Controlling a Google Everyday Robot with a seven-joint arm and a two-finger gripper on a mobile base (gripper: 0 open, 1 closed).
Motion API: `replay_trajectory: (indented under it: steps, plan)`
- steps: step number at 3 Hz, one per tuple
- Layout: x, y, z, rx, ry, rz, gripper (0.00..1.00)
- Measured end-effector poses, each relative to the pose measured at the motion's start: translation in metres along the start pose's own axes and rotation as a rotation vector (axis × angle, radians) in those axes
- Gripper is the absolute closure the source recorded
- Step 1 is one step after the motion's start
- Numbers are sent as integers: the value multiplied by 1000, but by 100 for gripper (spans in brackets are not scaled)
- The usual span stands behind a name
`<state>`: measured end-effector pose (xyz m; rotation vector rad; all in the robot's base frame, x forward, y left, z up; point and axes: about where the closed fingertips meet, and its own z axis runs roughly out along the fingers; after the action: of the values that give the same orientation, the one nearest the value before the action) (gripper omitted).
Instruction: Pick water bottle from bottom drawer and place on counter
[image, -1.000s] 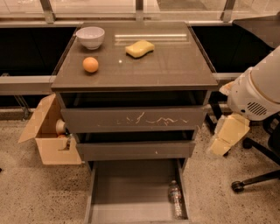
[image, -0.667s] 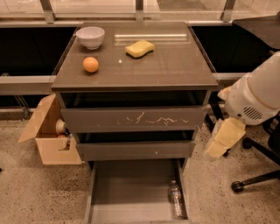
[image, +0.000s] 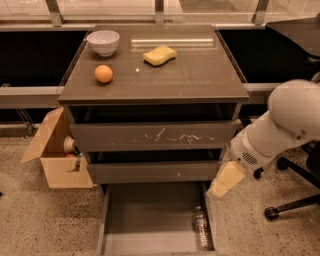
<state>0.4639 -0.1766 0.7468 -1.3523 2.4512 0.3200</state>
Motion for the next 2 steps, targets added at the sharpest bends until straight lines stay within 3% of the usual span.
replay_trajectory:
  steps: [1,2]
  plan:
    - [8,-1,43,-17,39,53,0]
    - [8,-1,43,-17,39,54,0]
